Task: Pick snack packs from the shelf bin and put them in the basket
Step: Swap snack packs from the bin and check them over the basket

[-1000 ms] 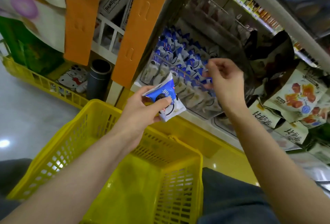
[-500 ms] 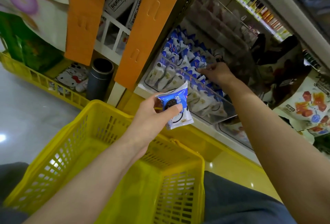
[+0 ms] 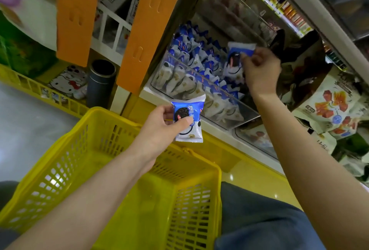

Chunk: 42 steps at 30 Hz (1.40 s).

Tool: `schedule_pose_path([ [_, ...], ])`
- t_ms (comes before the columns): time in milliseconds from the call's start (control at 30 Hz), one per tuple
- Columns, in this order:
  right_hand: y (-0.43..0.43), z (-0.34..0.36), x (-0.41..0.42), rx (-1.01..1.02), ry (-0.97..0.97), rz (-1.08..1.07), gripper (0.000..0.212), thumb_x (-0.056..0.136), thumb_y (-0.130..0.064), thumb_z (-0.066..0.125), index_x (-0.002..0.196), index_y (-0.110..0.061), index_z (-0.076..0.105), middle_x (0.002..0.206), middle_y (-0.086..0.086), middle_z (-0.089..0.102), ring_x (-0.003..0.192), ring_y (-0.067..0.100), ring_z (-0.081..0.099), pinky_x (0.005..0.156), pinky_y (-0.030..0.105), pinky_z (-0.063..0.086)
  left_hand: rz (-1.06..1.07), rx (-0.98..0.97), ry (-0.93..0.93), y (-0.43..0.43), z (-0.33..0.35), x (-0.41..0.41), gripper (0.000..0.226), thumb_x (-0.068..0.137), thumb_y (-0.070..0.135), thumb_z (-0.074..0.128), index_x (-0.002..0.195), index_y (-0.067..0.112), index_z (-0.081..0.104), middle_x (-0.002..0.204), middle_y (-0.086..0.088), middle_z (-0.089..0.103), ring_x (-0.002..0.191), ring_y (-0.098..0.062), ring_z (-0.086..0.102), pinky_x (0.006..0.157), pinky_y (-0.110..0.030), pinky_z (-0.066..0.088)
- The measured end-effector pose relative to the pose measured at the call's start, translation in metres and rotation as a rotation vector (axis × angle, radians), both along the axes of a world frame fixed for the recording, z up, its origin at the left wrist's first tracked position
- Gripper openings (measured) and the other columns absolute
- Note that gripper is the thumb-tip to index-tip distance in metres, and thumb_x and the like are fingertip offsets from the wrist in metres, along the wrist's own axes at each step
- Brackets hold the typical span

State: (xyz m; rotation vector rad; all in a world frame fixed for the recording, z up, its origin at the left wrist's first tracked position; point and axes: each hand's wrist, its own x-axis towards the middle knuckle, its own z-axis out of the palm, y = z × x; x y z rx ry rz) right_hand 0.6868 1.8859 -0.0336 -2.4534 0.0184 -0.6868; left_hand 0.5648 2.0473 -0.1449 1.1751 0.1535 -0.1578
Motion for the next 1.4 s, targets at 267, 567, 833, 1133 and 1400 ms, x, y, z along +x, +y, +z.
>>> schedule_pose_path([
  [267,-0.001,-0.008,-0.125,0.301,-0.114,0.220,0.014,0.090,-0.013,0.059,0.104,-0.011,0.057,0.093,0.003,0.065,0.086,0.010,0.064,0.077,0.021,0.053,-0.092,-0.058,0.040,-0.018,-0.006,-0.024,0.009,0.095,0.024,0.046,0.097,0.026,0.055,0.106,0.000,0.065,0.096,-0.011,0.060,0.081,-0.025,0.044],
  [567,-0.017,-0.084,-0.187,0.633,0.367,0.073,0.007,0.088,-0.008,0.057,0.095,-0.012,0.058,0.089,0.009,0.069,0.073,0.007,0.067,0.057,0.015,0.051,-0.171,-0.182,0.109,-0.023,-0.018,-0.054,0.033,0.091,0.023,0.048,0.119,0.007,0.056,0.115,-0.012,0.066,0.110,-0.023,0.060,0.099,-0.038,0.042],
  [833,0.004,-0.102,-0.195,0.797,0.573,0.164,0.023,0.090,0.001,0.052,0.111,-0.006,0.043,0.100,0.012,0.064,0.063,0.003,0.067,0.053,0.018,0.052,-0.276,-0.155,0.116,-0.025,-0.027,-0.062,0.025,0.095,0.030,0.040,0.114,0.019,0.052,0.100,0.001,0.071,0.080,-0.005,0.067,0.063,-0.019,0.053],
  [1133,0.005,-0.092,-0.190,0.645,0.843,0.236,0.029,0.096,-0.030,0.042,0.104,-0.010,0.061,0.105,0.014,0.065,0.089,0.013,0.062,0.071,0.022,0.055,-0.371,0.007,0.115,-0.019,-0.026,-0.060,0.043,0.088,0.025,0.059,0.127,0.026,0.042,0.110,0.002,0.068,0.091,-0.013,0.068,0.069,-0.028,0.057],
  [1400,0.010,-0.075,-0.181,0.563,0.631,0.209,0.022,0.090,-0.019,0.057,0.092,0.002,0.063,0.097,0.016,0.068,0.084,0.015,0.060,0.076,0.024,0.049,-0.303,0.025,0.056,-0.016,-0.022,-0.053,0.054,0.079,0.017,0.069,0.126,0.018,0.043,0.109,0.002,0.066,0.095,-0.008,0.066,0.076,-0.024,0.052],
])
